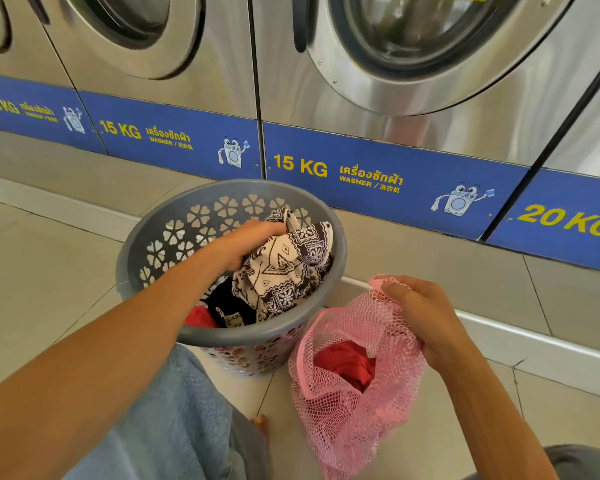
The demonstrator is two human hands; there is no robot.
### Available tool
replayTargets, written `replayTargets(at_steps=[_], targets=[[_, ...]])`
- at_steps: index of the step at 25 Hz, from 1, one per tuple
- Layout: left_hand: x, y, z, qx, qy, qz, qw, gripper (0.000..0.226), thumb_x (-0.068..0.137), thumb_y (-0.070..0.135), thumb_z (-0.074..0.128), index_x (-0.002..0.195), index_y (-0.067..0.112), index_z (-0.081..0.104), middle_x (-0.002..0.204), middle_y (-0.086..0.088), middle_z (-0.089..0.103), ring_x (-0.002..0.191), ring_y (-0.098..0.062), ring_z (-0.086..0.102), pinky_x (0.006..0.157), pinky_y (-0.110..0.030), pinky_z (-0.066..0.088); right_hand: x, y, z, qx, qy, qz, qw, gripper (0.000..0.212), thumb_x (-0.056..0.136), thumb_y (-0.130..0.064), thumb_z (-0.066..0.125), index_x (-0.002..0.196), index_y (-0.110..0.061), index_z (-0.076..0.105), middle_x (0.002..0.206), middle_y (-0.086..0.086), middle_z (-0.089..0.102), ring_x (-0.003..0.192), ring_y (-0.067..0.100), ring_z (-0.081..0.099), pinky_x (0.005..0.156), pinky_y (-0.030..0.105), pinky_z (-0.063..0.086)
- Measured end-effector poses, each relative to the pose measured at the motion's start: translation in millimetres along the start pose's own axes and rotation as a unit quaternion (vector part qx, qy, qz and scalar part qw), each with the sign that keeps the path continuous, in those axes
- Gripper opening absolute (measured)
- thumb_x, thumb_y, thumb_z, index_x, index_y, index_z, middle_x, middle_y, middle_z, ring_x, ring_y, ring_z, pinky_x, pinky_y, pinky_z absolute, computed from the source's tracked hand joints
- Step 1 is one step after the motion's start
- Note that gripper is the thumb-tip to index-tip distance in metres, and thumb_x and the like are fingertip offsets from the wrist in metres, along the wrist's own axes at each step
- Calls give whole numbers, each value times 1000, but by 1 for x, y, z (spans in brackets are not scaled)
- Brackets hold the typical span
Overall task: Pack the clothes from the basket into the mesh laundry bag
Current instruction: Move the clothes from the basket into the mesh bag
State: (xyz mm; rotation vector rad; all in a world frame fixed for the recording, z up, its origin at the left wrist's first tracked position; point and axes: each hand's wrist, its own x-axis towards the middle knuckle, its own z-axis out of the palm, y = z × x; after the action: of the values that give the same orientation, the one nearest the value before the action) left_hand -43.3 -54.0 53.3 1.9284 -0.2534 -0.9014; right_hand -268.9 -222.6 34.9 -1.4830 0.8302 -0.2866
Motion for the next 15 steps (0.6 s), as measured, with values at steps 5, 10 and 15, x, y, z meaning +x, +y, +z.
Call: replayTargets(at_steps=[5,10,15], targets=[[11,-21,11,211,-45,-46,975,43,105,32,39,145,15,36,163,-11,22,143,-27,29,115,-43,25,1,-1,2,-4,5,-1,1000,17,91,-18,67,104,-16,77,91,6,78,91,27,72,82,40,58],[16,-41,29,381,64,-99,917,63,108,43,21,151,-2,30,158,-22,31,146,-35,30,117,-39,25,2,1,3,-29,1,-16,999,17,91,-24,68,105,-20,77,95,2,77,96,26,70,92,47,56],[38,-57,46,581,12,-60,811,47,107,18,28,153,4,25,158,-25,23,138,-38,37,109,-42,35,3,2,3,-42,-2,-22,999,18,91,-25,67,105,-21,78,100,1,78,100,26,70,96,51,54]])
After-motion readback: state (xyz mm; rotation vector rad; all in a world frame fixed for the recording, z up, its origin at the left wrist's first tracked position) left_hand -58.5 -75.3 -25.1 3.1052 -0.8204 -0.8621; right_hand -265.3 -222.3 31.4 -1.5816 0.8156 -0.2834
